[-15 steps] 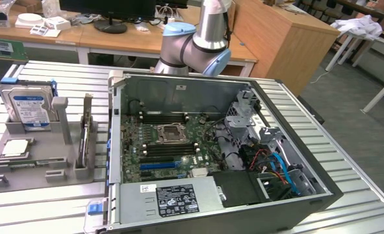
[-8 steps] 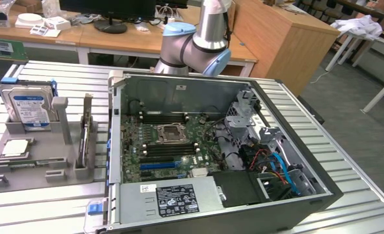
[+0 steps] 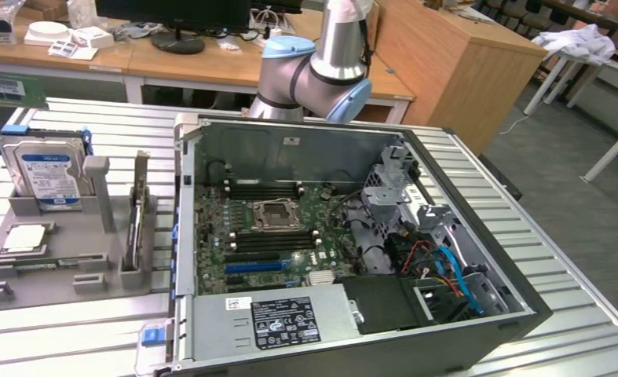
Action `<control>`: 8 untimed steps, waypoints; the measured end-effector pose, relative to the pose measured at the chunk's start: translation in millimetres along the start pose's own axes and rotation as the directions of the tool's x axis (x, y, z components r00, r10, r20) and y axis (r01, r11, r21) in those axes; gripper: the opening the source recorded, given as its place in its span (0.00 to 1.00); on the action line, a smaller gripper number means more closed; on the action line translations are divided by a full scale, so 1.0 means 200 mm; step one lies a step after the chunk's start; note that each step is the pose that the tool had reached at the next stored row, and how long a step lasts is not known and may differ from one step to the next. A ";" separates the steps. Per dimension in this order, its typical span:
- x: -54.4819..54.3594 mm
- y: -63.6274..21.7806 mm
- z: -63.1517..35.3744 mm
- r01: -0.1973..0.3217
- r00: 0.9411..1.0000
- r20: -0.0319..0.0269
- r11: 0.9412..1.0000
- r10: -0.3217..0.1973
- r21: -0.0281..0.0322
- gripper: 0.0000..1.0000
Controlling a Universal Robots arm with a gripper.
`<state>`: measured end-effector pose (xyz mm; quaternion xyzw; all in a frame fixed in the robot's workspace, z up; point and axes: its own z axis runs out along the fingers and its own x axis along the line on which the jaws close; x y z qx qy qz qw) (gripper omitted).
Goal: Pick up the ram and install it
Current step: 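Pick up the ram and move it above insertion slot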
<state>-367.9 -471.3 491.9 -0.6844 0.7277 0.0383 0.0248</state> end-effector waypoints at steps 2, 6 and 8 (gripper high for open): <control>0.00 -0.001 0.018 0.000 1.000 0.000 1.000 0.000 0.000 0.12; 0.01 -0.002 0.055 0.000 1.000 0.001 1.000 0.000 0.000 0.12; 0.01 -0.002 0.061 0.000 1.000 0.002 1.000 0.000 -0.001 0.12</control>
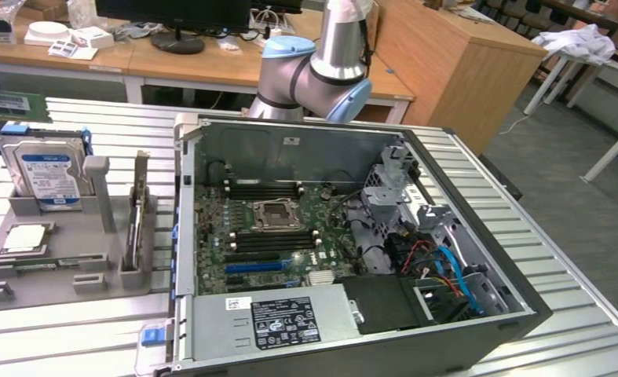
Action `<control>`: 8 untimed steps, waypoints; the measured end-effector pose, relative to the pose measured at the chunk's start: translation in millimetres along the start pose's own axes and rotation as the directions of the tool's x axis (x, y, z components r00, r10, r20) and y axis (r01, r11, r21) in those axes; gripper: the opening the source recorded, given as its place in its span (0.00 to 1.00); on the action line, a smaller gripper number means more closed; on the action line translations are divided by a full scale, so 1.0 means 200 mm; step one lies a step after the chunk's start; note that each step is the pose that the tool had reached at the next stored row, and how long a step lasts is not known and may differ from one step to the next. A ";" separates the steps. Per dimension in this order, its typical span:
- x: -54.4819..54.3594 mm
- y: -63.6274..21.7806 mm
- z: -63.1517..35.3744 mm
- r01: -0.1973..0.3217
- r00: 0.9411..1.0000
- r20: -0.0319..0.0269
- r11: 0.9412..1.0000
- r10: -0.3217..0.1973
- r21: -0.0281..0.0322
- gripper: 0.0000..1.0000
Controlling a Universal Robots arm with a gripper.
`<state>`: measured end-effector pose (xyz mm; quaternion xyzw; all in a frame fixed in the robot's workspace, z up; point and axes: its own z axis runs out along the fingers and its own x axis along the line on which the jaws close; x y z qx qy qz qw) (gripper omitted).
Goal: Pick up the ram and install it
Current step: 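Pick up the ram and move it above insertion slot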
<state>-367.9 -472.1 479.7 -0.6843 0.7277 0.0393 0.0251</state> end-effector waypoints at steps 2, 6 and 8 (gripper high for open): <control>0.00 0.000 0.000 0.000 1.000 0.000 1.000 0.000 0.000 0.12; 0.00 -0.012 0.000 0.000 1.000 0.000 1.000 0.000 0.000 0.12; 0.00 -0.027 0.000 0.000 1.000 0.000 1.000 0.000 0.000 0.12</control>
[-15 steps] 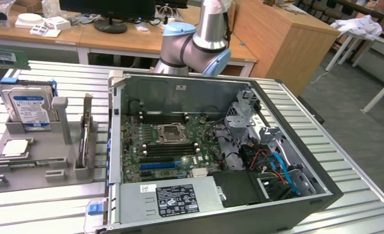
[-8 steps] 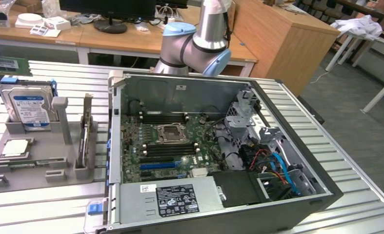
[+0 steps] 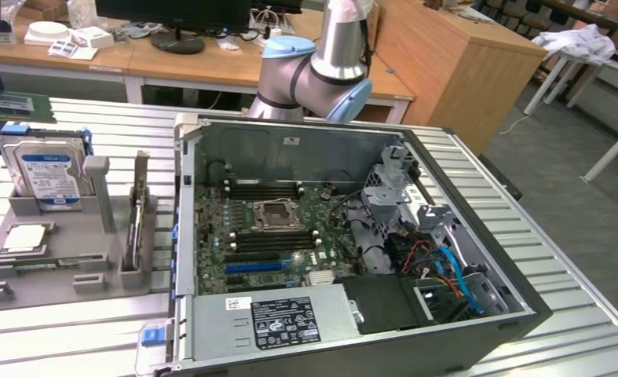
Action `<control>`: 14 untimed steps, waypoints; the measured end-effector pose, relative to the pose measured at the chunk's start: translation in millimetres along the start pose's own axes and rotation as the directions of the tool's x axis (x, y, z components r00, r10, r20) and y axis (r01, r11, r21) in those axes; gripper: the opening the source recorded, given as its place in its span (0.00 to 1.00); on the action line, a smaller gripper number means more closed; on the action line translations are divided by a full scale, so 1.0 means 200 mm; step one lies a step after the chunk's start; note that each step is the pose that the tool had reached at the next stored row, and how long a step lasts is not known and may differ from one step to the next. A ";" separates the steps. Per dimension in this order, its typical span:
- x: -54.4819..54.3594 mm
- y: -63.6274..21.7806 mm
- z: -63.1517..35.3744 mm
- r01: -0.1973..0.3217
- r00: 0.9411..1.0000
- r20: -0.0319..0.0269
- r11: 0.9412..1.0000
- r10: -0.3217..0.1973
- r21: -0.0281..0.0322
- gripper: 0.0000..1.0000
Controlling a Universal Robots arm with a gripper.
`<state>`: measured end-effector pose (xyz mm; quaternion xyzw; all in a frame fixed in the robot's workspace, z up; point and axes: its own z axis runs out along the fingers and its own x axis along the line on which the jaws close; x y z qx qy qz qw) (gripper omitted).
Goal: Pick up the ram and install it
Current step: 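Pick up the ram and move it above insertion slot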
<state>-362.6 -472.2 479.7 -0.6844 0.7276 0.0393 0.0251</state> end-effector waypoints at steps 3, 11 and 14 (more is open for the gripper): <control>0.00 -0.040 0.000 0.000 1.000 0.000 1.000 0.000 -0.001 0.12; -0.01 -0.150 -0.003 -0.001 1.000 -0.001 1.000 0.001 -0.014 0.12; -0.01 -0.193 -0.004 -0.002 1.000 -0.001 1.000 0.002 -0.020 0.12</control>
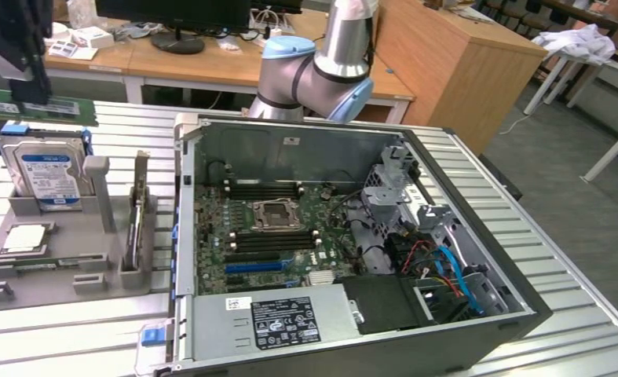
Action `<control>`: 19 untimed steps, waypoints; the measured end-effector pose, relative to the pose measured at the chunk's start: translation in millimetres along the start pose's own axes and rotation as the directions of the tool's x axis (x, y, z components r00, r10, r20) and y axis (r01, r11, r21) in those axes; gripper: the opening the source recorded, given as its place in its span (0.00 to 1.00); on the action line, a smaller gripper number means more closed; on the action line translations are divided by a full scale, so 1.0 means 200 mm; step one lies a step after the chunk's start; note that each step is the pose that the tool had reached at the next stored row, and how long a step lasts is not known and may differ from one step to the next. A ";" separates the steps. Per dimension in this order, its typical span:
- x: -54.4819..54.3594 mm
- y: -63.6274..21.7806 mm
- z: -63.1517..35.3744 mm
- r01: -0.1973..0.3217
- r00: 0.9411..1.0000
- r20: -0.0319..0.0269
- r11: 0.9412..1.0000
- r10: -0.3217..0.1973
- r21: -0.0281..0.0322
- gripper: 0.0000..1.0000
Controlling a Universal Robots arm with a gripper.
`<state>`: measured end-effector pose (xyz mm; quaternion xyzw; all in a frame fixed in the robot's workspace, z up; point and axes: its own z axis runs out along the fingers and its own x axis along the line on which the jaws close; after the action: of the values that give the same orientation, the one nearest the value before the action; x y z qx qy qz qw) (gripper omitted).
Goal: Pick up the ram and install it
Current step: 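Pick up the ram and move it above insertion slot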
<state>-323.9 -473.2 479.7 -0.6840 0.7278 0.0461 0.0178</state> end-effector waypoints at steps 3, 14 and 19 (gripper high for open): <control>0.00 -0.035 -0.002 0.000 1.000 0.000 1.000 0.000 -0.005 0.12; -0.01 -0.181 -0.007 -0.001 1.000 -0.001 1.000 0.001 -0.007 0.12; -0.01 -0.264 -0.010 0.000 1.000 0.000 1.000 0.000 -0.008 0.12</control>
<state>-270.9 -473.6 479.7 -0.6842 0.7275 0.0488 0.0150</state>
